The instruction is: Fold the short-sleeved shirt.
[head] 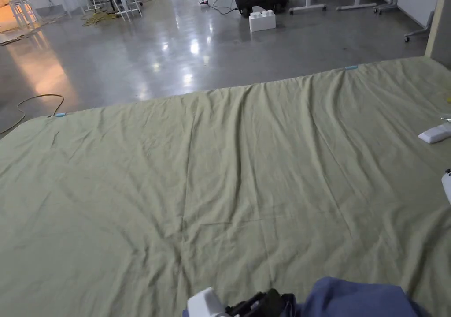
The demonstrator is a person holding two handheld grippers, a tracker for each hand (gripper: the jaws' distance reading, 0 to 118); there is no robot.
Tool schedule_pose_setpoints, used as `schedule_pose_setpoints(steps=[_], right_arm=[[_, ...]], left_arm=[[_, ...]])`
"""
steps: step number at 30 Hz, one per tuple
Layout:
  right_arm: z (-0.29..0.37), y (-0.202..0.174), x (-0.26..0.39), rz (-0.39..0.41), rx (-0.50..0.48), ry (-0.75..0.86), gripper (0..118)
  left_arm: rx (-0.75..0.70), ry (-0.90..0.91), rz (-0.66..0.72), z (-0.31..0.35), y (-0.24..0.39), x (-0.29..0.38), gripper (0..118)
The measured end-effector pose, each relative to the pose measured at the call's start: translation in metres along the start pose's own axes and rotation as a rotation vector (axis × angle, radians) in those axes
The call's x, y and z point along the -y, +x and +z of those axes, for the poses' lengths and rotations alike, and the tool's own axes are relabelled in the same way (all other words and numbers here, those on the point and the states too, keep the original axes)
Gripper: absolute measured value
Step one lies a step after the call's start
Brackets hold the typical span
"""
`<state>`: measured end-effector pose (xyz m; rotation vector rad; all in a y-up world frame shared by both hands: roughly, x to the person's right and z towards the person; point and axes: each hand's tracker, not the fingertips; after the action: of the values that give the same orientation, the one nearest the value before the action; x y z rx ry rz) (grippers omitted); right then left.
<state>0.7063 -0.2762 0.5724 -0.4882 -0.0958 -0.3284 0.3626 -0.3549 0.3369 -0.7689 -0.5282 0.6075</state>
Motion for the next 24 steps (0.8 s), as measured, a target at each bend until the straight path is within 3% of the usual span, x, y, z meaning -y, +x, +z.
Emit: schedule_pose_setpoints(steps=[4,8,11,13,16,18,20,21,24], right_arm=[[-0.005,0.01,0.004,-0.073,0.003,-0.009,1],[-0.003,0.014,0.004,-0.095,0.005,0.001,1],[0.003,0.013,0.002,-0.068,0.007,0.008,1],[0.007,0.007,-0.002,-0.034,0.025,0.001,1],[0.01,0.007,0.002,-0.009,0.03,-0.001,1],[0.01,0.008,0.005,-0.015,0.022,-0.006,1],[0.008,0.009,0.009,-0.025,0.019,-0.012,1],[0.005,0.009,0.01,-0.026,0.019,-0.02,1],[-0.005,0.0,0.01,0.02,0.023,-0.051,1]], left_arm=[[-0.044,0.049,-0.027,0.014,-0.002,-0.007,7],[0.002,-0.166,0.007,-0.037,-0.009,0.025,5],[-0.038,-0.334,-0.063,-0.082,-0.008,0.06,4],[-0.048,-0.272,-0.138,-0.086,-0.007,0.066,1],[-0.046,-0.289,-0.074,-0.064,0.002,0.044,1],[-0.001,-0.204,-0.093,-0.029,-0.001,0.028,1],[0.059,-0.088,-0.046,0.013,-0.021,0.007,9],[0.053,-0.056,-0.006,0.029,-0.033,-0.002,21],[-0.037,0.0,0.11,0.065,-0.079,-0.025,76]])
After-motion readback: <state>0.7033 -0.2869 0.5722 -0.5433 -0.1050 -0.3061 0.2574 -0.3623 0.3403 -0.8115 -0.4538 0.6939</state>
